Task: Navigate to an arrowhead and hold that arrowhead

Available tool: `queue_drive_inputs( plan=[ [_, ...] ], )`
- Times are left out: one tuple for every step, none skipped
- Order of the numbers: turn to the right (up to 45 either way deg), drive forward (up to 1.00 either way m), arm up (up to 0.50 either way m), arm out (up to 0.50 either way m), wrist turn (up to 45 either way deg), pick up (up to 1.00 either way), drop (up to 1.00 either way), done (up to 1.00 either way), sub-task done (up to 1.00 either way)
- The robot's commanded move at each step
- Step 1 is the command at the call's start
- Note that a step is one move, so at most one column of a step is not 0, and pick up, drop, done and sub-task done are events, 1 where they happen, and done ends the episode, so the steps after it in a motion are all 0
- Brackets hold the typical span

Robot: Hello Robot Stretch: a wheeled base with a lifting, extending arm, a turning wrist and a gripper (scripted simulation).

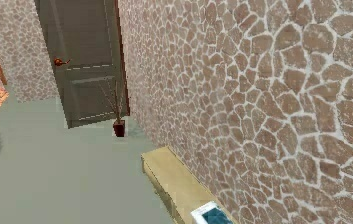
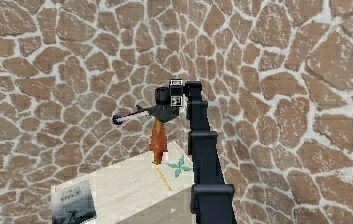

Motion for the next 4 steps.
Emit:
queue_drive_inputs(
  plan=[
    [0.0, 0.00, 0.00, 0.00, 27.0, 0.00, 0.00, 0.00, 0.00],
    [0.0, 0.00, -0.30, 0.00, 0.0, 0.00, 0.00, 0.00, 0.00],
    [0.0, 0.00, 0.00, 0.00, 0.0, 1.00, 0.00, 0.00, 0.00],
    [0.0, 0.00, 0.10, 0.00, 0.0, 0.00, 0.00, 0.00, 0.00]
  ],
)
